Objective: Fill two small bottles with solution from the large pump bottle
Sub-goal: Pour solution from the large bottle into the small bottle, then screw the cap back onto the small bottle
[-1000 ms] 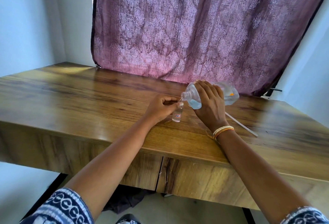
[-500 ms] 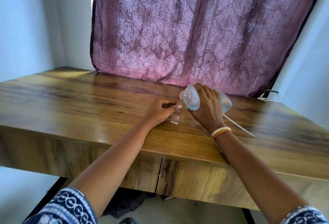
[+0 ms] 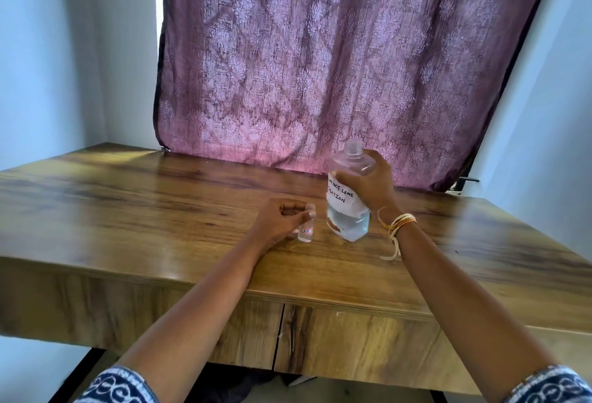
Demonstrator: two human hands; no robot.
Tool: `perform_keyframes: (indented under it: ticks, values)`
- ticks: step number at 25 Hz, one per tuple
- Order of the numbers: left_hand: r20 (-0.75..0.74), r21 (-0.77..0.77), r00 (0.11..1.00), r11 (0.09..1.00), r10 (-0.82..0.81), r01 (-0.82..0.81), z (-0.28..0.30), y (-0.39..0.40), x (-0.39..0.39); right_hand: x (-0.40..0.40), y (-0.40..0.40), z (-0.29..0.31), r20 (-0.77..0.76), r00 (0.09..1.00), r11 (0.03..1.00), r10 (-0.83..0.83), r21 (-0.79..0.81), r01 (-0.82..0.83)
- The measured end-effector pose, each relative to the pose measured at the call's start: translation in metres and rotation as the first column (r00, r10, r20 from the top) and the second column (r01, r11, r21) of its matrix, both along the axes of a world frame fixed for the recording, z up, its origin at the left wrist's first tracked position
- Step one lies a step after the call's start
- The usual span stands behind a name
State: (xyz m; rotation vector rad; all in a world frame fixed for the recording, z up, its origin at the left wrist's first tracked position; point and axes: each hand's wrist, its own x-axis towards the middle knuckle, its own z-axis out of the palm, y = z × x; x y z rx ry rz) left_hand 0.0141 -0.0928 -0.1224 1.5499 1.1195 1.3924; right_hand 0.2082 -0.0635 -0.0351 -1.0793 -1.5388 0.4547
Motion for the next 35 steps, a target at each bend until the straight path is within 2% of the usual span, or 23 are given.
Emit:
perform_keyframes:
  ticks: [2, 3, 6, 10, 13, 16, 19, 21, 23, 25, 28, 29, 33, 35]
  values:
    - [-0.015, 0.004, 1.0, 1.0, -0.002, 0.002, 0.0, 0.001, 0.0, 0.006, 0.006, 0.002, -0.185, 0.975, 0.985, 0.124, -0.097, -0.143]
    - [-0.019, 0.006, 1.0, 1.0, -0.002, 0.002, 0.0, 0.001, 0.001, 0.007, 0.007, 0.003, -0.22, 0.96, 0.971, 0.172, -0.125, -0.202]
    - [-0.029, 0.018, 1.0, 1.0, -0.012, 0.012, 0.0, 0.001, 0.002, 0.005, 0.007, 0.004, -0.168, 0.957, 0.952, 0.238, -0.154, -0.264]
    - [-0.036, 0.029, 0.999, 1.0, -0.005, 0.006, 0.0, 0.0, 0.001, 0.003, 0.007, 0.001, -0.195, 0.935, 0.931, 0.296, -0.161, -0.328]
    - [-0.034, 0.029, 0.999, 1.0, 0.006, -0.005, 0.0, 0.0, 0.001, 0.001, 0.004, -0.006, -0.208, 0.935, 0.936, 0.286, -0.147, -0.319]
    - [-0.031, 0.041, 0.999, 0.999, 0.007, -0.006, 0.0, -0.001, 0.001, 0.004, 0.002, -0.02, -0.135, 0.948, 0.944, 0.29, -0.12, -0.306]
    - [-0.037, 0.052, 0.999, 0.999, 0.007, -0.005, 0.002, -0.003, 0.002, 0.011, -0.009, -0.036, -0.285, 0.9, 0.905, 0.329, -0.177, -0.387]
    - [-0.055, 0.058, 0.998, 0.998, 0.016, -0.013, 0.003, -0.003, 0.002, 0.019, -0.012, -0.046, -0.382, 0.882, 0.907, 0.276, -0.2, -0.371]
    - [-0.058, 0.054, 0.998, 0.998, 0.028, -0.025, 0.003, -0.002, 0.002, 0.025, -0.014, -0.054, -0.505, 0.848, 0.932, 0.161, -0.204, -0.299]
    - [-0.062, 0.059, 0.997, 0.998, 0.042, -0.038, 0.001, -0.001, 0.0, 0.025, -0.019, -0.058, -0.564, 0.825, 0.966, 0.047, -0.185, -0.182]
    - [-0.038, 0.04, 0.998, 0.998, 0.054, -0.052, 0.001, -0.005, -0.002, 0.015, -0.037, -0.062, -0.465, 0.868, 0.985, -0.172, -0.074, 0.155]
    - [-0.025, 0.036, 0.998, 0.998, 0.059, -0.058, 0.002, -0.007, -0.003, 0.011, -0.045, -0.063, -0.415, 0.887, 0.977, -0.204, -0.022, 0.214]
    - [0.023, 0.026, 0.994, 0.994, 0.109, -0.11, 0.006, -0.012, -0.005, -0.002, -0.061, -0.068, -0.13, 0.981, 0.968, -0.144, 0.186, 0.166]
    - [0.031, 0.033, 0.99, 0.99, 0.139, -0.14, 0.006, -0.016, -0.006, -0.01, -0.065, -0.071, 0.05, 0.996, 0.98, -0.071, 0.19, 0.061]
